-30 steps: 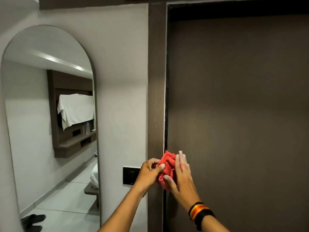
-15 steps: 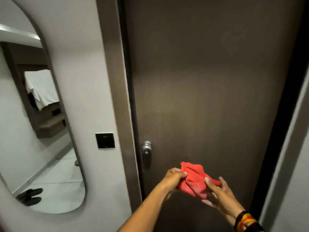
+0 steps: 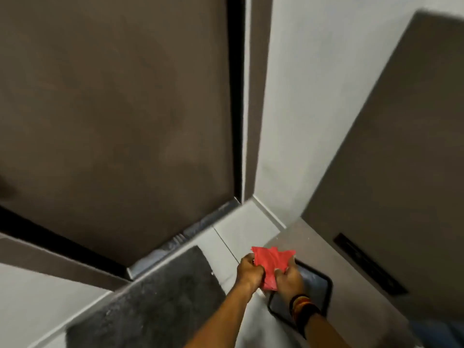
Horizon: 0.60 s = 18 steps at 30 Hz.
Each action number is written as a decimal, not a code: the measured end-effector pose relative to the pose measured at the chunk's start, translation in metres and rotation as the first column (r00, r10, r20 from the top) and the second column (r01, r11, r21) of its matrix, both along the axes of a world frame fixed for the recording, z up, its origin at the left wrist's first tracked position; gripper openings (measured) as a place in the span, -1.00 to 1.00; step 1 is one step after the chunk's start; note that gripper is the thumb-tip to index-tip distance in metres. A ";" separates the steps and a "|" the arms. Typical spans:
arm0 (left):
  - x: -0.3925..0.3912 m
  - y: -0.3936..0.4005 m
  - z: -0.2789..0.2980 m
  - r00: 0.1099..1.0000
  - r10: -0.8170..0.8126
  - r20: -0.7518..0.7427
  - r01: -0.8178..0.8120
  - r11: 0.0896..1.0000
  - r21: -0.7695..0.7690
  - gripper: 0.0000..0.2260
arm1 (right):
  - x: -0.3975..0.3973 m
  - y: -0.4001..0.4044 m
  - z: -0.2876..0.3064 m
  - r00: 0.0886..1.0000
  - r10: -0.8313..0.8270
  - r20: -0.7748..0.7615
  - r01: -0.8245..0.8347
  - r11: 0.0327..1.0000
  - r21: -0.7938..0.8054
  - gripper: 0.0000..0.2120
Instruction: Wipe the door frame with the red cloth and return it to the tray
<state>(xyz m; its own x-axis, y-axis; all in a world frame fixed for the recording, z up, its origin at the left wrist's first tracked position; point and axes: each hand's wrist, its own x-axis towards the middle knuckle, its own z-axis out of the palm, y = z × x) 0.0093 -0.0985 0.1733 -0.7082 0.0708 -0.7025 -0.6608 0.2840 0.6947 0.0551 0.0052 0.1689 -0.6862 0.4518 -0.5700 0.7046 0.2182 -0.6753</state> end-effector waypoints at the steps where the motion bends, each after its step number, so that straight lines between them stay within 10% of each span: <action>1: 0.008 0.020 -0.023 0.999 -0.027 0.029 0.027 1.000 -0.006 -0.69 | 0.009 0.015 -0.019 0.998 0.047 0.049 -0.047 0.999 -0.005 -0.41; 8: 0.028 0.112 -0.148 0.966 -0.165 0.198 0.154 0.986 0.068 -0.69 | 0.043 0.084 -0.128 0.981 -0.165 0.105 0.162 0.986 0.042 -0.65; 18: 0.053 0.113 -0.216 0.865 -0.487 0.123 0.498 0.863 -0.082 -0.66 | 0.065 0.106 -0.206 0.969 0.090 0.232 -0.115 0.989 0.095 -0.52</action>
